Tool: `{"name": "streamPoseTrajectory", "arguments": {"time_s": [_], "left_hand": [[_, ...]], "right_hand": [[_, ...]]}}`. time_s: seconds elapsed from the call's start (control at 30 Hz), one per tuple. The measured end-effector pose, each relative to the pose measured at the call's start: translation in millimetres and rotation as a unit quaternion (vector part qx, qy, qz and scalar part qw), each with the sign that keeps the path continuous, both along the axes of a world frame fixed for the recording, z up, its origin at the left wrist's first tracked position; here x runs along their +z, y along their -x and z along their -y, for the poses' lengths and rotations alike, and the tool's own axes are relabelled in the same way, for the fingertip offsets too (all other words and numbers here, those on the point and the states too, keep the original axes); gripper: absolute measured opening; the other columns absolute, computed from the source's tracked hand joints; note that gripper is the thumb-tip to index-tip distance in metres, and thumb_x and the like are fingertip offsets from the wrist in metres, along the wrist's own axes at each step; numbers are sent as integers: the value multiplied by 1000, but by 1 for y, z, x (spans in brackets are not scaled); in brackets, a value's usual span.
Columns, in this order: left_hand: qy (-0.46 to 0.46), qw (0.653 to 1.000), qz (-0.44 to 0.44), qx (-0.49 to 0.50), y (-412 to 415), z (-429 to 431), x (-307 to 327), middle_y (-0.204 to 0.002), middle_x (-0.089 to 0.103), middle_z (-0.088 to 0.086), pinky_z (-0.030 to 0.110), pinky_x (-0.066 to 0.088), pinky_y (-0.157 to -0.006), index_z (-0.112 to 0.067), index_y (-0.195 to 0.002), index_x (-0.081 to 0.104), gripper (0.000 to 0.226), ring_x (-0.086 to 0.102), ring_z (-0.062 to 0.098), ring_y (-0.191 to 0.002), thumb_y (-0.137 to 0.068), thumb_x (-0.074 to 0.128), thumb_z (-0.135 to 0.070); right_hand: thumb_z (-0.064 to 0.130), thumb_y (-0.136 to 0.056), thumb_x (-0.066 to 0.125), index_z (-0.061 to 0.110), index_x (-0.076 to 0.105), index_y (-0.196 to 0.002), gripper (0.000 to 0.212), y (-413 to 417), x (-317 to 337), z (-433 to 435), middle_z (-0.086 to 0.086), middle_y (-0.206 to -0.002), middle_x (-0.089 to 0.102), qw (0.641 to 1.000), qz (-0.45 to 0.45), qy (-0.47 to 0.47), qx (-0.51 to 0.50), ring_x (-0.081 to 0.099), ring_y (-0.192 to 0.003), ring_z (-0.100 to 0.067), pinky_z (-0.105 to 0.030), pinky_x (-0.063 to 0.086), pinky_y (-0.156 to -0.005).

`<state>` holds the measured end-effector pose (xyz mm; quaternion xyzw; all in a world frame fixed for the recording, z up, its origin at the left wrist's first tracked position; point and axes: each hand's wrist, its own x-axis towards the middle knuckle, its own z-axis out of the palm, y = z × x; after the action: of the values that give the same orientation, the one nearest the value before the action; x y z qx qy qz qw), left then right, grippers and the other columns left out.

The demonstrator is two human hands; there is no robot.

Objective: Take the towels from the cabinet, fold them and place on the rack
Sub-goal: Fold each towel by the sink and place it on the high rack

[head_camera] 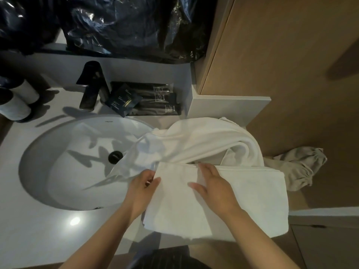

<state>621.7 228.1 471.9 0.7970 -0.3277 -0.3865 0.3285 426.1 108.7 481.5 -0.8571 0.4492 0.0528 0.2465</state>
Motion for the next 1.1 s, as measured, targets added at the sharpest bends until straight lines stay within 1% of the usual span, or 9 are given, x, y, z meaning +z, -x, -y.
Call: {"name": "streamPoseTrajectory", "arguments": {"time_s": [0.1, 0.23, 0.33, 0.5, 0.6, 0.7, 0.77, 0.97, 1.1], "left_hand": [[-36, 999, -2, 1, -2, 5, -3, -93, 63, 1, 27, 41, -70, -15, -97, 55, 14, 59, 17, -86, -98, 51, -28], [-63, 997, 24, -47, -1, 5, 0, -71, 56, -1, 23, 37, -58, -16, -71, 48, 29, 53, 14, -67, -96, 55, -30], [-99, 993, 16, -61, -1, -4, 1, -71, 55, 1, 24, 38, -60, -13, -68, 46, 34, 52, 14, -65, -94, 55, -32], [-104, 989, -59, -82, 8, -29, 2, -94, 68, 1, 29, 55, -76, -15, -97, 63, 21, 65, 15, -86, -93, 58, -34], [-103, 990, -56, -84, 12, -39, -3, -95, 68, 4, 31, 56, -80, -11, -96, 66, 24, 65, 16, -86, -95, 57, -34], [-97, 992, -6, -79, 12, -45, -8, -66, 53, 1, 20, 40, -58, -16, -62, 52, 40, 51, 12, -59, -94, 57, -39], [-102, 988, 61, -96, 12, -48, -11, -61, 45, 1, 22, 32, -54, -16, -54, 42, 50, 43, 14, -54, -95, 55, -42], [-158, 951, 221, -150, 15, -48, -8, -82, 48, -1, 25, 44, -70, -20, -61, 33, 49, 53, 15, -71, -96, 46, -51], [-132, 974, 161, -91, 6, -39, -5, -90, 55, 0, 27, 48, -72, -17, -82, 48, 35, 57, 16, -78, -83, 70, -44]], "right_hand": [[49, -99, 45, 18, 20, -155, 68, -3, -3, 6, 2, -161, 17, 1000, -26, 7, 2, 49, -128, -19, -34, 47, -94], [42, -101, 45, 19, 27, -151, 57, -12, -15, 6, 4, -157, 22, 997, -72, 26, 5, 56, -119, -20, -33, 50, -86], [42, -101, 43, 21, 28, -150, 55, -17, -23, 4, 6, -157, 22, 996, -80, 45, -15, 58, -115, -19, -31, 49, -80], [44, -102, 41, 23, 30, -148, 52, -16, -29, 0, 9, -156, 24, 994, -79, 75, -30, 61, -109, -16, -28, 44, -71], [43, -102, 41, 23, 30, -148, 51, -16, -30, -2, 9, -155, 24, 993, -74, 80, -38, 62, -106, -17, -28, 43, -69], [40, -103, 41, 23, 30, -147, 49, -18, -31, -3, 9, -155, 24, 993, -73, 77, -51, 61, -106, -17, -28, 45, -71], [39, -103, 40, 23, 29, -148, 49, -19, -32, -3, 8, -156, 23, 993, -73, 75, -58, 61, -107, -17, -29, 46, -73], [40, -103, 38, 23, 25, -153, 54, -17, -31, -4, 6, -161, 15, 993, -72, 76, -48, 57, -118, -16, -29, 47, -80], [36, -102, 46, 25, 26, -153, 56, -6, -19, -4, 6, -161, 16, 998, 34, 19, -55, 51, -123, -13, -31, 48, -89]]}}
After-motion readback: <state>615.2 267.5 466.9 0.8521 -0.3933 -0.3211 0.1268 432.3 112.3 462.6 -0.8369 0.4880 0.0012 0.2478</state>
